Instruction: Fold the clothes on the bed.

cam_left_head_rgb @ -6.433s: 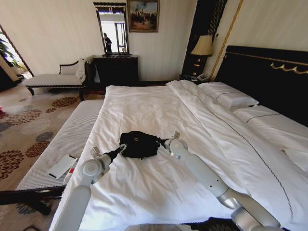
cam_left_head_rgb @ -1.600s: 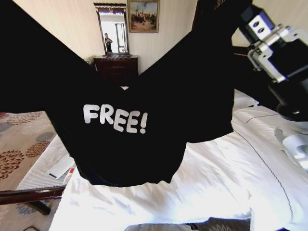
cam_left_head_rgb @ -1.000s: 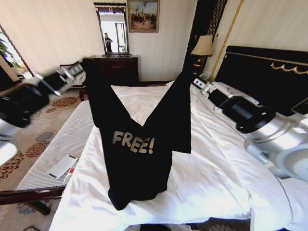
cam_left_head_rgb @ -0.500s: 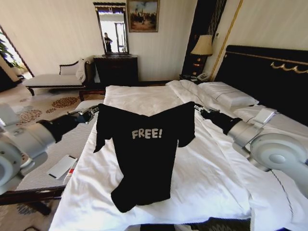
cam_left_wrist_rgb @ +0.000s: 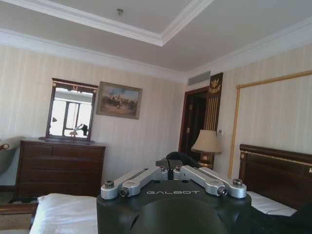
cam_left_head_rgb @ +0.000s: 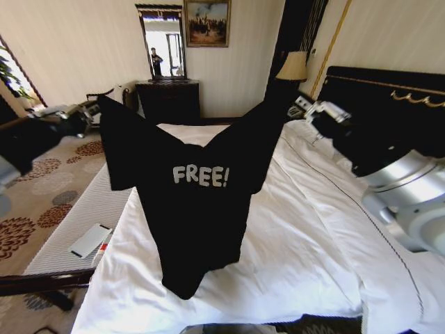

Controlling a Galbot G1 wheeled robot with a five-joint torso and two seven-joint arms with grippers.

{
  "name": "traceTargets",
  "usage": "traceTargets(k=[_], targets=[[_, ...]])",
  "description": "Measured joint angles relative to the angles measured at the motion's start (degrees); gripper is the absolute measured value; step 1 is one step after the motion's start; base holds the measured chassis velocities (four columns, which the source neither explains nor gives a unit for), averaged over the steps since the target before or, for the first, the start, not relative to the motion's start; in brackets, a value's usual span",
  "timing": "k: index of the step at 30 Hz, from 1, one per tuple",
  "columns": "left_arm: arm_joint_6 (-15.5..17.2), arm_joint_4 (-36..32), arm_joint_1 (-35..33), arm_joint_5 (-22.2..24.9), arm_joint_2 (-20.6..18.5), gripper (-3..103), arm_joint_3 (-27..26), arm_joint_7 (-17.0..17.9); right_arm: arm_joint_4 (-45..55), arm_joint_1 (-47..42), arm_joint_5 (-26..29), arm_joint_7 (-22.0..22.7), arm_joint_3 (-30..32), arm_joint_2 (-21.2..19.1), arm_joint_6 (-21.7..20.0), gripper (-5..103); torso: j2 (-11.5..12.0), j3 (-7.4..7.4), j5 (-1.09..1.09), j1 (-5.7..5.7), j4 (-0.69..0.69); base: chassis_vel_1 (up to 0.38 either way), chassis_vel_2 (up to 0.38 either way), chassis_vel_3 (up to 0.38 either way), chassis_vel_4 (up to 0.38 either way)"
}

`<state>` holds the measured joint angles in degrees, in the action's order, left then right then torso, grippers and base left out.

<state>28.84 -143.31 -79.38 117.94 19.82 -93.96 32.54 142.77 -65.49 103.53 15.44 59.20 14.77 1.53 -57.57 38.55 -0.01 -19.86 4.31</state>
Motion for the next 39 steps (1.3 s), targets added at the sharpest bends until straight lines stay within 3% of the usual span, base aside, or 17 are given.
traceTargets(k=[3, 6, 12, 17, 22, 28, 33, 39], targets=[[-2.09, 0.0, 0.39, 2.28, -0.52, 0, -1.73, -1.87, 0.17, -0.19, 1.29, -0.64, 2.5, -0.16, 1.19, 0, 0.0, 0.0, 0.0, 0.0, 0.0, 0.0, 0.0, 0.0, 0.0], [-6.82, -0.01, 0.88, 5.75, -1.88, 0, -6.4, -6.99, 0.56, -0.85, 4.64, -4.03, 8.11, 0.16, 3.7, 0, 0.0, 0.0, 0.02, 0.0, 0.02, 0.0, 0.0, 0.0, 0.0], [-8.25, -0.01, 0.88, 8.81, -3.59, 0, -12.44, -8.76, 0.58, -2.16, 5.71, -5.45, 12.62, 1.24, 4.31, 0, 0.0, 0.0, 0.02, 0.0, 0.0, 0.0, 0.0, 0.0, 0.0], [-5.58, 0.0, 0.33, 6.04, -4.35, 0, -12.78, -6.86, 0.05, -1.94, -0.46, -4.74, 12.16, 1.88, 3.96, 0, -0.01, -0.01, 0.02, 0.01, 0.01, 0.0, 0.0, 0.0, 0.0], [0.65, 0.05, 0.32, 0.04, -4.69, 0, -6.45, -1.95, -3.31, -2.98, -1.12, 1.73, 10.76, 1.76, 0.79, 0, 0.0, 0.01, 0.02, 0.0, 0.02, 0.0, 0.0, 0.0, 0.0], [0.52, 2.84, 0.59, -6.81, -5.91, 0, -1.4, -1.47, -7.88, -1.79, -3.31, 2.95, 7.95, -0.79, 0.48, 0, 0.0, 0.01, 0.02, 0.0, 0.01, 0.0, 0.0, 0.0, 0.0], [1.71, 5.87, 0.2, -7.36, -6.02, 0, -2.59, -1.07, -9.18, -2.53, -4.61, 5.15, 8.16, -0.95, 0.12, 0, 0.0, 0.01, 0.0, 0.0, -0.01, 0.0, 0.0, 0.0, 0.0], [1.84, 10.57, 0.39, -9.23, -8.87, 0, -1.57, -2.26, -12.82, -2.86, -6.75, 5.4, 7.37, -2.14, 0.06, 0, 0.0, 0.01, 0.02, 0.0, 0.01, 0.0, 0.0, 0.0, 0.0]])
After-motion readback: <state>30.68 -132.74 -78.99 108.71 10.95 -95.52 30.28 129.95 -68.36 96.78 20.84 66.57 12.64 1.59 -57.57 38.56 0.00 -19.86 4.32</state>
